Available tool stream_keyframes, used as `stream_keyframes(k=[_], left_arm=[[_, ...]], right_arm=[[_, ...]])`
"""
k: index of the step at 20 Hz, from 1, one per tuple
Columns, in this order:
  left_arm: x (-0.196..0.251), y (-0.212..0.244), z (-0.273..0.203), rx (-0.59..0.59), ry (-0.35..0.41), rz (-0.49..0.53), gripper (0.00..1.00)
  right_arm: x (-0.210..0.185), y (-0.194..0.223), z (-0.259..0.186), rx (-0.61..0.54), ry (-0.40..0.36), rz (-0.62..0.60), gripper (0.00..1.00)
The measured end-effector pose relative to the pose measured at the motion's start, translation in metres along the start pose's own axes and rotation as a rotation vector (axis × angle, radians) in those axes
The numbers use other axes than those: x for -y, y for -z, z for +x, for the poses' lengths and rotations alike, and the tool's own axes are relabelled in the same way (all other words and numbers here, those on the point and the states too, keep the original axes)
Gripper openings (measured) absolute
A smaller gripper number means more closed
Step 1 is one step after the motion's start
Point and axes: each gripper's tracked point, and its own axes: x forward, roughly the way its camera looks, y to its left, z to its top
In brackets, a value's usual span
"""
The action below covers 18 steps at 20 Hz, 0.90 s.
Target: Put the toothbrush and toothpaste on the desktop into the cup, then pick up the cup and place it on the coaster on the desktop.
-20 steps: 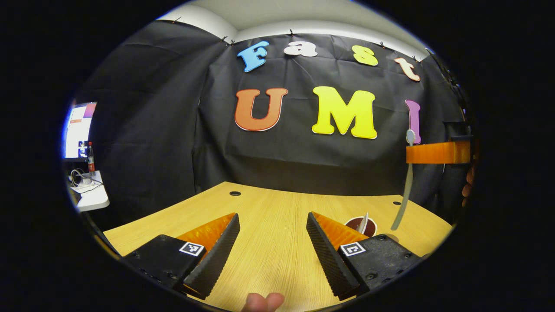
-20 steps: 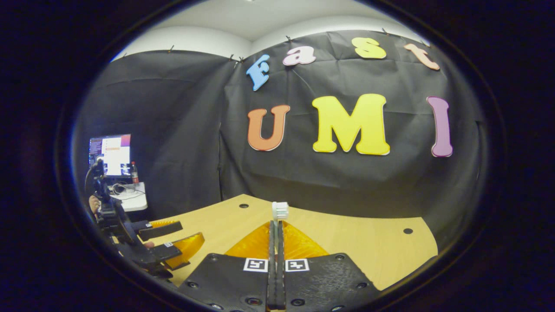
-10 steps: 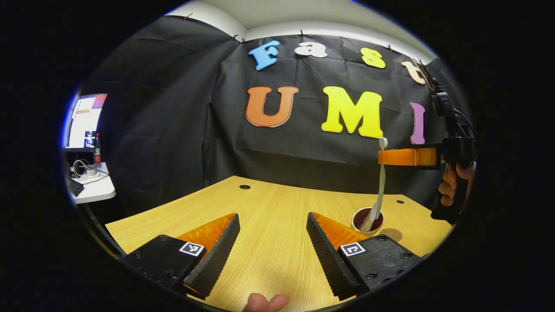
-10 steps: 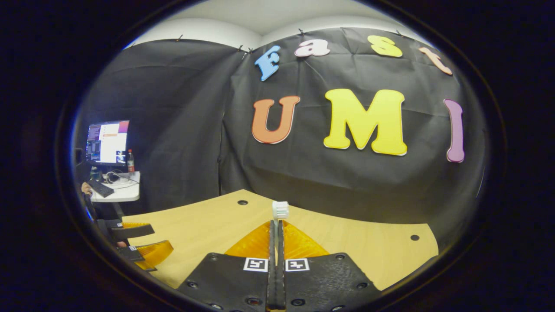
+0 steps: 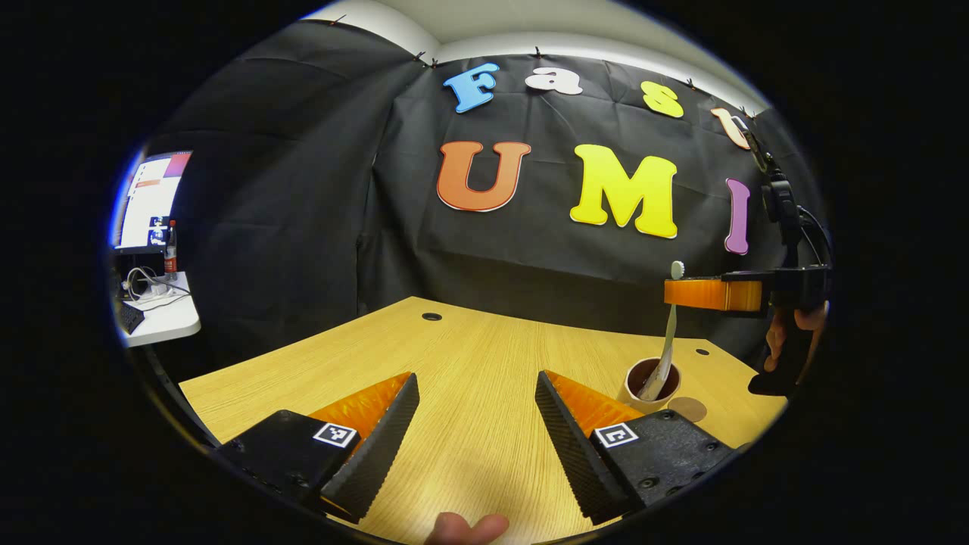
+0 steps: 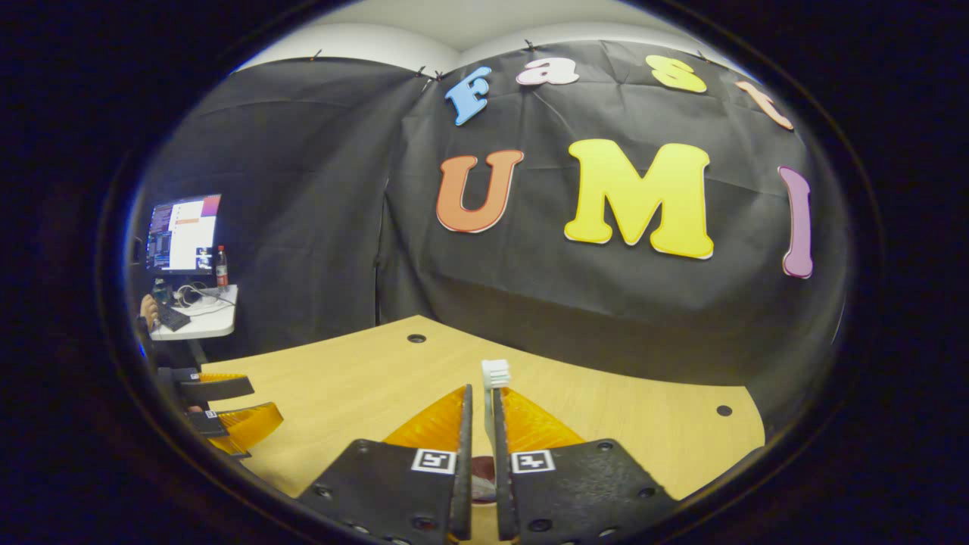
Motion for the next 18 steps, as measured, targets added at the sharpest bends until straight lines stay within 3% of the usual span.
stream_keyframes(k=[1, 5, 13, 15, 16, 18], left_arm=[[0.0, 0.001, 0.0, -0.004, 0.002, -0.003, 0.98], [0.006, -0.001, 0.0, -0.001, 0.004, -0.004, 0.98], [0.015, -0.012, -0.004, 0.016, 0.016, 0.012, 0.98], [0.018, -0.014, -0.004, 0.024, 0.02, 0.022, 0.98], [0.019, -0.015, -0.004, 0.026, 0.023, 0.027, 0.98], [0.021, -0.015, -0.002, 0.025, 0.027, 0.035, 0.98]], right_arm=[[0.003, 0.001, -0.002, 0.0, 0.004, 0.003, 0.22], [0.007, 0.006, -0.01, -0.011, 0.001, 0.025, 0.43], [0.012, 0.047, -0.008, -0.172, -0.004, 0.001, 0.44], [0.013, 0.052, -0.008, -0.197, -0.015, 0.032, 0.59], [0.014, 0.051, -0.008, -0.196, -0.017, 0.045, 0.55], [0.015, 0.045, -0.015, -0.179, -0.021, 0.065, 0.65]])
